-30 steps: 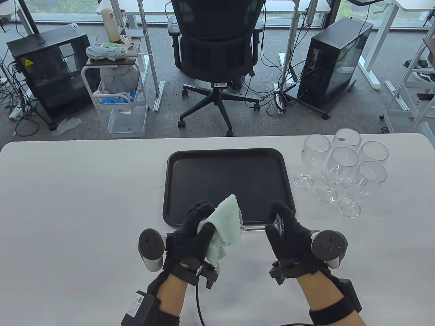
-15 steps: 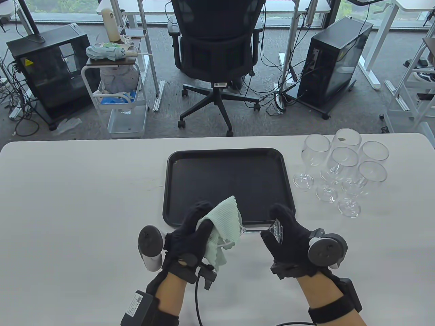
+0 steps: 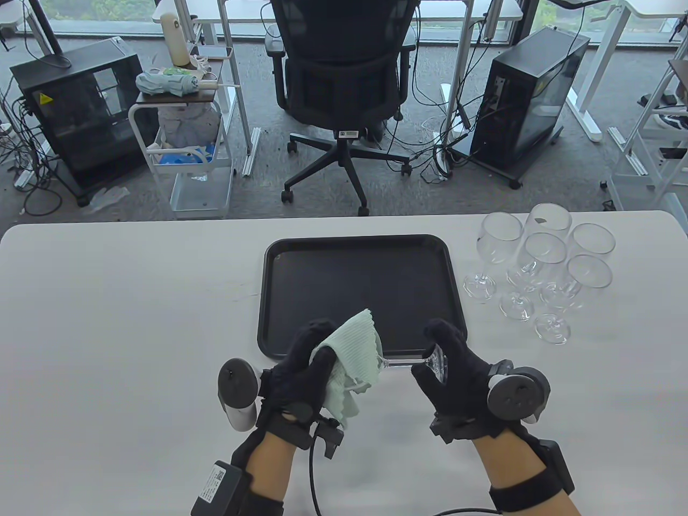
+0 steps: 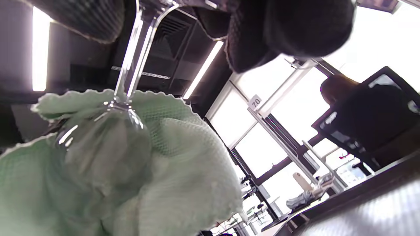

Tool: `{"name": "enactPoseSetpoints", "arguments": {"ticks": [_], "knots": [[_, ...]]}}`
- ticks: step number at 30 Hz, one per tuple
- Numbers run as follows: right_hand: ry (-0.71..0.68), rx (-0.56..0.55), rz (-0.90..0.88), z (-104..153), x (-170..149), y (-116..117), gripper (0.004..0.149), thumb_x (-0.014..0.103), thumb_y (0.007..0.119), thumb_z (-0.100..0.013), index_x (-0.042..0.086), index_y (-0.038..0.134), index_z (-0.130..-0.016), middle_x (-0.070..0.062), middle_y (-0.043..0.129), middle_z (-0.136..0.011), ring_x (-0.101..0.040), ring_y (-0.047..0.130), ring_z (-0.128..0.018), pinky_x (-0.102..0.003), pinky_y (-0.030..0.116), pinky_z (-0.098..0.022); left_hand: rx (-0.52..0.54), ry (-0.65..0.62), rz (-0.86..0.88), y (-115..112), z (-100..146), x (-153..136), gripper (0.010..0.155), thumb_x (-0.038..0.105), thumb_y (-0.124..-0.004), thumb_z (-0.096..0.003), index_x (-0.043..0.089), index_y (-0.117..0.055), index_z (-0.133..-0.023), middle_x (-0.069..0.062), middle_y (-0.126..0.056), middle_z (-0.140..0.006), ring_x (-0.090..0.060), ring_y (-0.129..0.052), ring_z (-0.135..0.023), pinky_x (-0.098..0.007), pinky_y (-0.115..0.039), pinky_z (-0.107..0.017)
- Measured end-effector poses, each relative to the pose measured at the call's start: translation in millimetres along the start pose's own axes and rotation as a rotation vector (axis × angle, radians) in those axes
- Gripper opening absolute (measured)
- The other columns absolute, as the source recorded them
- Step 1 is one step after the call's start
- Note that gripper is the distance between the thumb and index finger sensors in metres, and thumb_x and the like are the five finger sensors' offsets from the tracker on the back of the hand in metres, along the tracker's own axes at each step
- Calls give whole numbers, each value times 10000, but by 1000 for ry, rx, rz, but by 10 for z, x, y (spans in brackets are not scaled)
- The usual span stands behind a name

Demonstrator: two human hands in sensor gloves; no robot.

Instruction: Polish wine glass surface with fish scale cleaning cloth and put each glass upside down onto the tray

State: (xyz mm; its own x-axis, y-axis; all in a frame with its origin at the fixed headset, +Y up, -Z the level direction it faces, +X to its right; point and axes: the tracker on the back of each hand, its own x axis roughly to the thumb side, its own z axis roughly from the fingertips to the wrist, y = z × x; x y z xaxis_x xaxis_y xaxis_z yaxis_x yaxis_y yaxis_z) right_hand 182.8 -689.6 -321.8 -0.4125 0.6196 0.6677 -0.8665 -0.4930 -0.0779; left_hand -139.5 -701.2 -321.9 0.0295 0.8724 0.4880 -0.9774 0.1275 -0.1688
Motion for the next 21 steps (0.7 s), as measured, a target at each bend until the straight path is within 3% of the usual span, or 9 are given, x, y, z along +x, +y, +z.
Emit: {"name": "enactPoseSetpoints", "arguments": {"ticks": [2, 4, 8, 12, 14, 17, 19, 21], "knots": [[174, 40, -114, -13, -76, 18, 761, 712, 611, -511, 252, 386, -1074, -180, 681, -918, -251, 930, -418, -317, 890, -206, 27, -68, -60, -6, 1, 45, 605, 697, -710, -513, 376, -620, -1018, -18, -559, -1129, -352, -669, -978, -555, -846, -496], [285, 147, -299, 2, -128, 58, 791, 712, 635, -506, 240, 373, -1084, -214, 637, -936, -306, 897, -449, -371, 860, -237, 31, -70, -111, 19, 1, 50, 603, 702, -705, -510, 379, -625, -1013, -13, -573, -1122, -348, -688, -967, -545, -859, -475], [135, 98, -83, -9, -82, 56, 878, 699, 683, -487, 214, 273, -1092, -219, 569, -1031, -358, 915, -506, -424, 880, -283, 27, -22, -69, 49, -3, -23, 589, 683, -713, -520, 364, -639, -1009, -20, -587, -1117, -362, -692, -958, -557, -856, -469], [-177, 2, 218, 19, 59, 17, 926, 658, 760, -463, 247, 185, -1062, -191, 495, -1059, -342, 918, -587, -424, 909, -361, 5, 69, 62, 49, -2, -99, 593, 684, -704, -534, 356, -628, -1022, -31, -574, -1125, -369, -682, -964, -560, -853, -474], [-196, -5, 217, 33, 64, 6, 931, 632, 791, -463, 266, 171, -1054, -186, 483, -1059, -342, 913, -595, -424, 909, -371, 4, 71, 63, 38, -3, -97, 593, 684, -701, -537, 356, -622, -1026, -30, -573, -1125, -370, -684, -962, -557, -855, -473], [-129, -44, 112, 35, 17, 21, 818, 611, 769, -484, 296, 276, -1055, -181, 546, -1005, -326, 903, -563, -396, 898, -340, 9, 50, 43, 15, 3, -54, 596, 689, -700, -534, 361, -621, -1024, -30, -567, -1126, -367, -681, -964, -554, -854, -476], [-14, -42, -19, 31, -31, 32, 705, 620, 704, -508, 321, 356, -1044, -176, 601, -962, -285, 907, -490, -361, 881, -272, 11, 14, 13, 9, 2, -27, 603, 698, -697, -527, 367, -619, -1025, -26, -568, -1128, -360, -686, -965, -547, -858, -473], [152, 4, -131, 16, -81, 31, 706, 674, 658, -508, 281, 434, -1050, -198, 681, -900, -258, 925, -399, -331, 877, -189, -10, -27, -28, 3, -7, 9, 608, 696, -711, -519, 371, -616, -1024, -20, -556, -1132, -359, -673, -973, -551, -851, -483]]}}
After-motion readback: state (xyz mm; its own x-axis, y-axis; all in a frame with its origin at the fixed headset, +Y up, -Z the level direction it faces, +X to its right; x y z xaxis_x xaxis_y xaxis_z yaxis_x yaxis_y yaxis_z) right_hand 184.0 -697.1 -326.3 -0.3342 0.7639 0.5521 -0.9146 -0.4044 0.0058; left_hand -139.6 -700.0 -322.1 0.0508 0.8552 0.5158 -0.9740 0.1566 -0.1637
